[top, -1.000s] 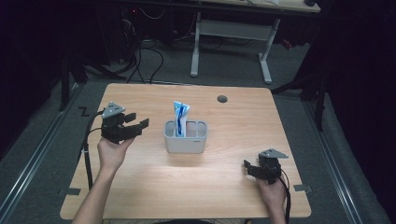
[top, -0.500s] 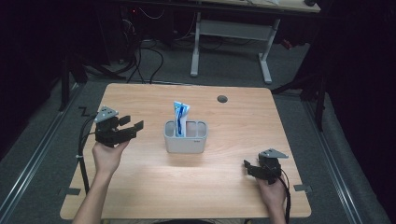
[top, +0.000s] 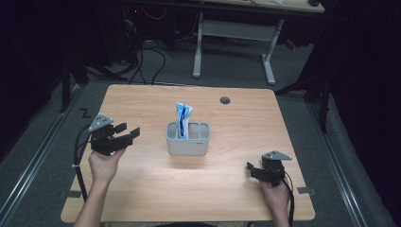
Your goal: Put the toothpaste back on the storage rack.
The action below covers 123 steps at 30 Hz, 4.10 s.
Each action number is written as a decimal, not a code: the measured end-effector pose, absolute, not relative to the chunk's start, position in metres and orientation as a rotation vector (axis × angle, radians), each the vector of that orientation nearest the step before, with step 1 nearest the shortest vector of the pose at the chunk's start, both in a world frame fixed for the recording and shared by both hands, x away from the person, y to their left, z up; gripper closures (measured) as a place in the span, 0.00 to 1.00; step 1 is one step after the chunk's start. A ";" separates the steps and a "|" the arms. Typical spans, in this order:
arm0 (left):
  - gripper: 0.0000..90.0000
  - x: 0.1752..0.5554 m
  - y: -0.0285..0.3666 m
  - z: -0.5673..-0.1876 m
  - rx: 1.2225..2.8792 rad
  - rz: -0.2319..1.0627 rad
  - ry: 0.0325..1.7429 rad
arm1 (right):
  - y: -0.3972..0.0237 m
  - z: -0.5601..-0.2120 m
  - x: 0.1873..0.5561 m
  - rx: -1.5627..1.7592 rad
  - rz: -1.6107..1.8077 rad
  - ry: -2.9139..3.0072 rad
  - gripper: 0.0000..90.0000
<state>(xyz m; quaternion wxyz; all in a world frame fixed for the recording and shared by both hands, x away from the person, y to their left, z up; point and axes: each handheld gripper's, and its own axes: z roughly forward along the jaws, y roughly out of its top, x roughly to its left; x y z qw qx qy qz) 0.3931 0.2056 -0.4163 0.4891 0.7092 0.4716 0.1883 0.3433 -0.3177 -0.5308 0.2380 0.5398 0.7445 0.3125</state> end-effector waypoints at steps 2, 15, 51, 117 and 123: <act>0.44 0.391 0.207 -0.418 1.720 0.457 1.146 | -0.318 -0.531 0.343 1.477 0.856 2.040 0.33; 0.44 0.383 0.214 -0.427 1.714 0.440 1.168 | -0.318 -0.531 0.343 1.478 0.856 2.039 0.33; 0.44 0.373 0.221 -0.467 1.741 0.380 1.242 | -0.318 -0.531 0.343 1.481 0.856 2.038 0.33; 0.44 0.395 0.172 -0.536 1.976 0.578 1.301 | -0.317 -0.531 0.343 1.487 0.855 2.033 0.33; 0.40 0.395 0.170 -0.536 1.976 0.573 1.304 | -0.317 -0.531 0.343 1.487 0.855 2.033 0.33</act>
